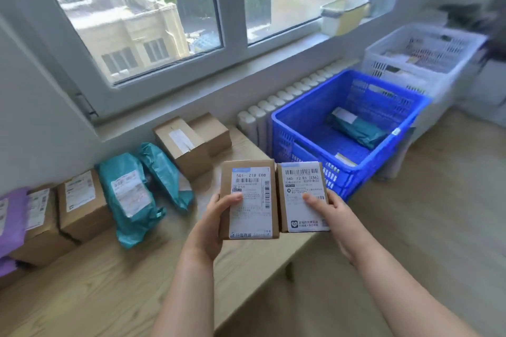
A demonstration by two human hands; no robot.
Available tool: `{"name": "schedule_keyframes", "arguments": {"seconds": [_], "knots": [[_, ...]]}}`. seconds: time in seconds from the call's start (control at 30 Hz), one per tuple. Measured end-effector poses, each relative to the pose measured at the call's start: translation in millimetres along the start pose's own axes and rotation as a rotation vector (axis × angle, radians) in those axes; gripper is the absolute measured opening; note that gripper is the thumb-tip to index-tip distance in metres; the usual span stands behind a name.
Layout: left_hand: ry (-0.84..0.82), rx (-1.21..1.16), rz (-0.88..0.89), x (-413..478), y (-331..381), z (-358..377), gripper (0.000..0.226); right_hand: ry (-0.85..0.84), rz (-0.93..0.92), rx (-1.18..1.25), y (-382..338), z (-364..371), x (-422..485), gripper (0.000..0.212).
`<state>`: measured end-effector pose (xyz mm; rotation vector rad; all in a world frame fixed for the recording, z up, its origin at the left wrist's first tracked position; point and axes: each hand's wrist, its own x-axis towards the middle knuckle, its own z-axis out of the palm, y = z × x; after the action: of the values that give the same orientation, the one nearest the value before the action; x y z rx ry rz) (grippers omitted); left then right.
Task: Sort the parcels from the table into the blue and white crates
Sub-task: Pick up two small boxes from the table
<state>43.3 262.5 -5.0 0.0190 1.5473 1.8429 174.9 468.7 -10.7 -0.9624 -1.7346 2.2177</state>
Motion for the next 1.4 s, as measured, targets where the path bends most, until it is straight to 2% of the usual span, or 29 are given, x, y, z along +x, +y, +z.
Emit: {"name": "schedule_keyframes", "arguments": {"seconds": [0.13, 0.37, 0.5, 0.63, 0.87, 1.0, 1.1, 1.17, 1.27, 1.3, 1.4], "knots": [[-0.084, 0.022, -0.018, 24.7, -18.4, 92.9, 0.083, 0.067, -0.035, 0.016, -22.9, -91.5, -1.3, 0.038], [-0.157, 0.086, -0.030, 76.7, -30.4, 215.2, 0.076, 0.171, -0.040, 0.070, -49.7, -205.3, 28.2, 0.038], [-0.120, 0.092, -0.056, 111.7, -26.6, 253.8, 0.060, 0.182, -0.039, 0.080, -63.9, -239.3, 63.8, 0.047], [-0.084, 0.044, -0.092, 166.6, -18.9, 287.5, 0.072, 0.159, -0.040, 0.056, -88.4, -270.0, 123.2, 0.059], [-0.038, 0.011, -0.109, 281.0, 0.9, 348.4, 0.075, 0.138, -0.036, 0.027, -137.0, -321.1, 243.9, 0.054], [-0.056, 0.007, -0.103, 322.9, 15.3, 383.2, 0.054, 0.126, -0.032, 0.005, -161.9, -351.3, 294.2, 0.057], [-0.002, -0.044, -0.115, 358.7, 17.1, 396.9, 0.078, 0.066, -0.025, -0.020, -177.6, -369.0, 333.4, 0.053], [0.047, -0.046, -0.125, 379.2, 15.0, 403.3, 0.087, 0.021, 0.007, -0.058, -186.2, -378.4, 364.1, 0.066], [0.146, -0.074, -0.126, 403.8, 6.0, 413.1, 0.087, -0.053, 0.050, -0.094, -189.9, -386.7, 412.8, 0.089], [0.185, -0.089, -0.129, 410.0, 3.1, 415.6, 0.090, -0.070, 0.074, -0.113, -189.8, -387.0, 429.0, 0.087], [0.313, -0.102, -0.155, 423.5, -7.3, 420.1, 0.091, -0.135, 0.130, -0.176, -187.1, -388.8, 466.9, 0.062]]}}
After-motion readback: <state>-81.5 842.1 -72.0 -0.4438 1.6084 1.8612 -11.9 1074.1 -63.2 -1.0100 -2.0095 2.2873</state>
